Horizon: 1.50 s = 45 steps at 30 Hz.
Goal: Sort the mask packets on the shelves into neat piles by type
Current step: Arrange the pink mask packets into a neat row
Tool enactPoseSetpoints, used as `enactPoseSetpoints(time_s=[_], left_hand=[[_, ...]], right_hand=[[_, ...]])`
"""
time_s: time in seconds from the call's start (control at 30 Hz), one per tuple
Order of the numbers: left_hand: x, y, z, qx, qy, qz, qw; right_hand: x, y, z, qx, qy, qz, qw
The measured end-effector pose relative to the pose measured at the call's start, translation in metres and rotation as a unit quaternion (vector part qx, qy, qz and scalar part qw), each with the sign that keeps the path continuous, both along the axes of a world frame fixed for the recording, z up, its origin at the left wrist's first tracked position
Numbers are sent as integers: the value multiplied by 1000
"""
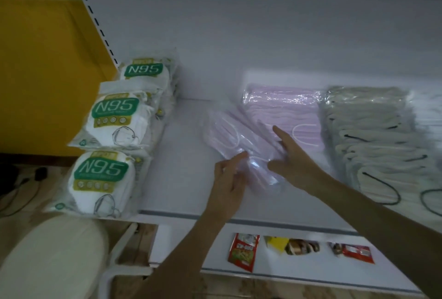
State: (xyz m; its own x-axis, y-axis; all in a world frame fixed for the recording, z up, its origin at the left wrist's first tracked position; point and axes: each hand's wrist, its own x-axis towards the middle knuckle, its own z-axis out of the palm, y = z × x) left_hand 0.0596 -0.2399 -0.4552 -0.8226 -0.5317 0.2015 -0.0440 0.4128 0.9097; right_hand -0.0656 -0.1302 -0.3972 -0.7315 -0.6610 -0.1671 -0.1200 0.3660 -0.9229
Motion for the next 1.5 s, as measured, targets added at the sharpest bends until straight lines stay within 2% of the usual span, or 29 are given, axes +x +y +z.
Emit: enactPoseSetpoints(time_s=[0.07, 0.17, 0.2, 0.23, 0.3, 0.37, 0.47, 0.57, 0.63, 0.73, 0.83, 0.87, 0.93, 1.0, 1.13, 1.23, 1.37, 1.47, 1.5], left_hand=[[0, 0, 9, -82, 8, 73, 994], [0, -32, 19, -291, 6, 167, 942], [1, -45, 27, -339, -28, 151, 928], [0, -60, 34, -345, -75, 108, 929], [-2, -78, 49, -304, -150, -32, 940], [-6, -85, 56, -356, -201, -137, 902], [-16, -91, 62, -435, -268, -199, 836], [-27, -90, 66, -461, -250, -232, 819], [-31, -88, 66, -437, -256, -245, 827], [-28, -88, 59, -286, -228, -247, 897], [-18, -87, 51, -104, -135, -139, 975], [-17, -85, 48, -25, -111, -85, 990], [-16, -78, 42, 85, -94, -4, 992], [-16, -73, 35, 90, -116, 16, 989], [-11, -69, 27, 87, -156, -24, 984], [-12, -62, 30, 45, -140, -15, 989], [-27, -41, 43, 55, -77, -10, 995], [-51, -25, 52, 107, -95, -17, 990], [-60, -22, 49, 104, -107, -18, 989]], right_hand=[[-11, 24, 4, 22, -5, 24, 999], [-18, 48, 8, 60, 61, 88, 992], [-18, 54, 8, 72, 104, 117, 985], [-17, 58, 8, 79, 146, 141, 976], [-13, 63, 10, 88, 192, 177, 961], [-8, 64, 12, 105, 217, 213, 947], [-7, 66, 10, 110, 241, 237, 934], [-8, 67, 6, 109, 240, 232, 936], [-5, 69, -1, 85, 223, 200, 950], [-2, 75, -13, 18, 153, 51, 987], [-2, 79, -17, -29, 46, -76, 996], [-1, 79, -17, -46, -6, -106, 993], [-1, 75, -17, -100, -86, -150, 980], [-6, 72, -22, -120, -108, -178, 971], [-4, 68, -25, -54, -63, -150, 985], [3, 67, -19, -68, -12, -135, 988], [-13, 75, 0, -110, 61, -197, 972], [-36, 80, 8, -144, -28, -219, 965], [-44, 79, 7, -123, -59, -208, 969]])
